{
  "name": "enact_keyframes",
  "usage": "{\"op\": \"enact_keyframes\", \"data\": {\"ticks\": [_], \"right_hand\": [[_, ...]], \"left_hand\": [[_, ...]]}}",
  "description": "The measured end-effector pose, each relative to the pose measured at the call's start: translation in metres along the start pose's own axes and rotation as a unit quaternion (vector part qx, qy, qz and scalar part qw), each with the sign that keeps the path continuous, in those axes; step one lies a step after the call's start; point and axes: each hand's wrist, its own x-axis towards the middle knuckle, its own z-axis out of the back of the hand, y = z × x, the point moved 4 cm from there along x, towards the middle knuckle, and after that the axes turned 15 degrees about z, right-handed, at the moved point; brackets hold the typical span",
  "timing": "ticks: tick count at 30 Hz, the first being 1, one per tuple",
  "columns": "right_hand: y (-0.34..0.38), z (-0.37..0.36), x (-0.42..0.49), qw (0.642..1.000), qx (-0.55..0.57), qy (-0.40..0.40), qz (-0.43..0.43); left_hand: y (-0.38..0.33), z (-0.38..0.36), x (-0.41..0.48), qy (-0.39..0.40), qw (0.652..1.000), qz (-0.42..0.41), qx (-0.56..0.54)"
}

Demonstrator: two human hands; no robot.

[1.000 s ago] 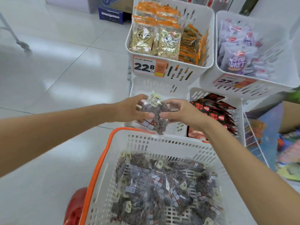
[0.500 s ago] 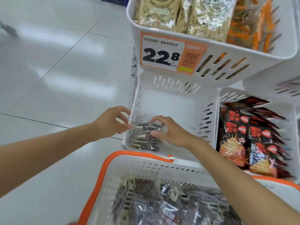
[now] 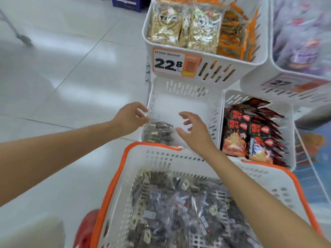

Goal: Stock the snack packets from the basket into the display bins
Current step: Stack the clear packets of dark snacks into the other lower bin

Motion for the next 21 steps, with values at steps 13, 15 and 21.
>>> {"op": "enact_keyframes", "data": {"ticks": [13, 15, 21], "right_hand": [[0.01, -0.063, -0.219, 0.928, 0.05, 0.333, -0.161], [0.014, -0.102, -0.227, 0.907, 0.04, 0.379, -0.179], [-0.004, -0.142, -0.228, 0.921, -0.053, 0.264, -0.283]], "left_hand": [[0.074, -0.046, -0.171, 0.079, 0.993, 0.038, -0.073], [0.088, -0.042, -0.183, 0.071, 0.991, 0.046, -0.1], [0.105, -0.029, -0.196, 0.054, 0.983, 0.072, -0.161]]}}
